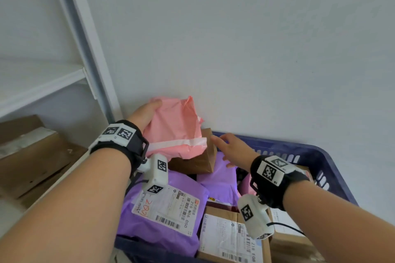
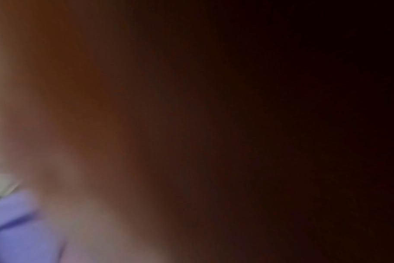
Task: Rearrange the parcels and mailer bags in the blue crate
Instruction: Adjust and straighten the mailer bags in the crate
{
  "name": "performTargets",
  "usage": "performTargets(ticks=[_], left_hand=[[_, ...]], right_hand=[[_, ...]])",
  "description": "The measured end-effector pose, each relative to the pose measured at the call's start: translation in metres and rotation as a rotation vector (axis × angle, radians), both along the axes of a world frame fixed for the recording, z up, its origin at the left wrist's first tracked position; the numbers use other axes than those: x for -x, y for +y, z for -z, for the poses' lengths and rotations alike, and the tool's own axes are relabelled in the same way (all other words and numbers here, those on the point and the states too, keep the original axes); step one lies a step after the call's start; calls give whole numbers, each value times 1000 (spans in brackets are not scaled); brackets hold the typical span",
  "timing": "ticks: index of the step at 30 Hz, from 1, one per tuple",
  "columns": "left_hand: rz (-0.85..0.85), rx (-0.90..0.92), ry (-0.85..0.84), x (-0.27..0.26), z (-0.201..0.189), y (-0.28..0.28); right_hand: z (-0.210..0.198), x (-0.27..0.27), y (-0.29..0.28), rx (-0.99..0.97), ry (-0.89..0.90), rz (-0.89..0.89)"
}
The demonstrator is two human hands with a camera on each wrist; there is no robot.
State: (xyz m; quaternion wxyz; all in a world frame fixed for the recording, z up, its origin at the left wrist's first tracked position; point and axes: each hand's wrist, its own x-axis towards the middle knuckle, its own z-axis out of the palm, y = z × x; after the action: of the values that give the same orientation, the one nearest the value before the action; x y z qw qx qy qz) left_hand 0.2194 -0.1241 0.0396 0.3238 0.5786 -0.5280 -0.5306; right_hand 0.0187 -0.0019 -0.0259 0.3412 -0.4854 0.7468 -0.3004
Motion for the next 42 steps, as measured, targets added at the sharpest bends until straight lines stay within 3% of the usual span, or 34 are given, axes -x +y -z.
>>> performTargets(ticks=[6, 12, 19, 22, 24, 26, 32, 38, 42], left_hand=[[168, -120, -209, 1, 12, -2], [182, -132, -327, 2, 15, -10], [226, -73, -296, 1, 13, -10], [252, -73, -219, 8, -3, 0], [237, 41, -203, 18, -18, 6], [236, 165, -207, 30, -33, 11], [434, 65, -221, 78, -54, 43], [683, 61, -136, 161, -56, 99], [820, 39, -161, 201, -41, 130]], right_hand=[[16, -12, -27, -183, -287, 40], [12, -12, -33, -225, -683, 106], [33, -32, -51, -138, -622, 280], [39, -31, -57, -68, -591, 274], [28, -31, -50, -23, -623, 260], [10, -28, -34, 27, -642, 270], [-22, 11, 22, 169, -627, 377], [-19, 71, 101, 311, -567, 680], [-4, 96, 152, 309, -522, 695]])
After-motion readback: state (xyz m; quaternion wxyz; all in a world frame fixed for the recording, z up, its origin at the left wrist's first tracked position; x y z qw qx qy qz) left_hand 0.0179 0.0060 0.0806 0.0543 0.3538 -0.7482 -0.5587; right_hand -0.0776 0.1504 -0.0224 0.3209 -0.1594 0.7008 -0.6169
